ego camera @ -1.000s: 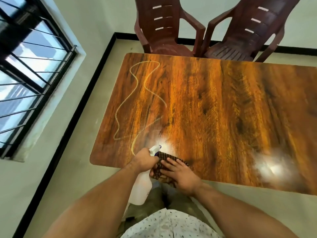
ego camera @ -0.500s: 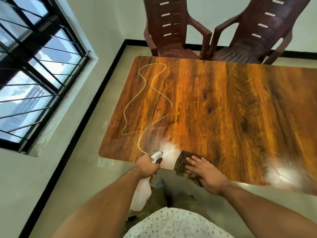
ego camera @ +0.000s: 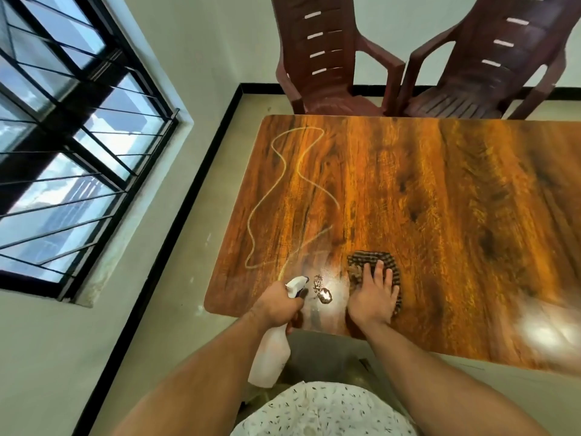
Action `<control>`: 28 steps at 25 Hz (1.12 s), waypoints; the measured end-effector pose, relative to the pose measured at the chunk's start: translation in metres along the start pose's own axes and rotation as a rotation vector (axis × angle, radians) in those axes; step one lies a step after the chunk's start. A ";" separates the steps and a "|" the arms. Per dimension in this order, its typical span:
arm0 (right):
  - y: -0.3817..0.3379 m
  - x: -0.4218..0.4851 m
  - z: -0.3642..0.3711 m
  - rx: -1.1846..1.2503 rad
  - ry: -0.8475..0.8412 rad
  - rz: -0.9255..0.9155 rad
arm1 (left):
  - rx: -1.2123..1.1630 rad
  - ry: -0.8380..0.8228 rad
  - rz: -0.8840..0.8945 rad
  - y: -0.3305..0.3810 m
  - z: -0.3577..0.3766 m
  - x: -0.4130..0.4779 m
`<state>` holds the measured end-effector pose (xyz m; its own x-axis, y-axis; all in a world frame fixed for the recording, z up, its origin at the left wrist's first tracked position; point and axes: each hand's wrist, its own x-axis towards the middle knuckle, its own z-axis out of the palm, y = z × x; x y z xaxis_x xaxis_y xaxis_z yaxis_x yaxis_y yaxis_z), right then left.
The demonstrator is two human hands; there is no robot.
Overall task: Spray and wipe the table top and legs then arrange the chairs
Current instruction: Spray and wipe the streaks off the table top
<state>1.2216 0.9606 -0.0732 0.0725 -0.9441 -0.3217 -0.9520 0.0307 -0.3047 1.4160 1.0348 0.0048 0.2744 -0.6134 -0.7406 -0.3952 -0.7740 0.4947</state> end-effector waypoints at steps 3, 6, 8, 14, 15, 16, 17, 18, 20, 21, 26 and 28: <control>-0.061 -0.012 0.026 -0.087 -0.132 -0.411 | 0.139 0.035 0.062 -0.001 -0.027 0.028; -0.029 -0.029 0.022 -0.113 -0.331 -0.720 | 0.172 -0.037 0.131 -0.008 -0.059 0.045; -0.009 -0.033 0.017 -0.050 -0.238 -0.478 | 0.196 -0.106 0.167 -0.016 -0.084 0.045; -0.153 -0.085 0.074 0.140 -0.015 0.044 | 0.367 -0.282 0.301 -0.043 -0.130 0.058; -0.157 -0.102 0.083 0.127 -0.087 -0.138 | 0.410 -0.317 0.312 -0.046 -0.134 0.061; -0.143 -0.108 0.082 0.121 -0.157 -0.280 | 0.432 -0.325 0.307 -0.049 -0.138 0.061; -0.126 -0.103 0.079 0.145 -0.144 -0.290 | 0.472 -0.355 0.307 -0.048 -0.141 0.062; -0.114 -0.094 0.077 0.164 -0.073 -0.177 | 0.491 -0.376 0.298 -0.049 -0.143 0.066; -0.125 -0.078 0.070 0.200 0.071 0.283 | 0.525 -0.406 0.283 -0.049 -0.145 0.073; -0.145 -0.072 0.071 0.206 0.107 0.401 | 0.548 -0.415 0.293 -0.048 -0.145 0.076; -0.154 -0.081 0.080 0.152 0.002 -0.063 | 0.493 -0.393 0.341 -0.039 -0.153 0.092; -0.136 -0.071 0.071 0.165 0.109 0.270 | 0.432 -0.384 0.360 -0.028 -0.155 0.095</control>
<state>1.3671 1.0467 -0.0727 -0.2168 -0.9238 -0.3155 -0.8706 0.3291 -0.3656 1.5891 0.9734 -0.0090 -0.2392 -0.6602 -0.7120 -0.7401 -0.3507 0.5738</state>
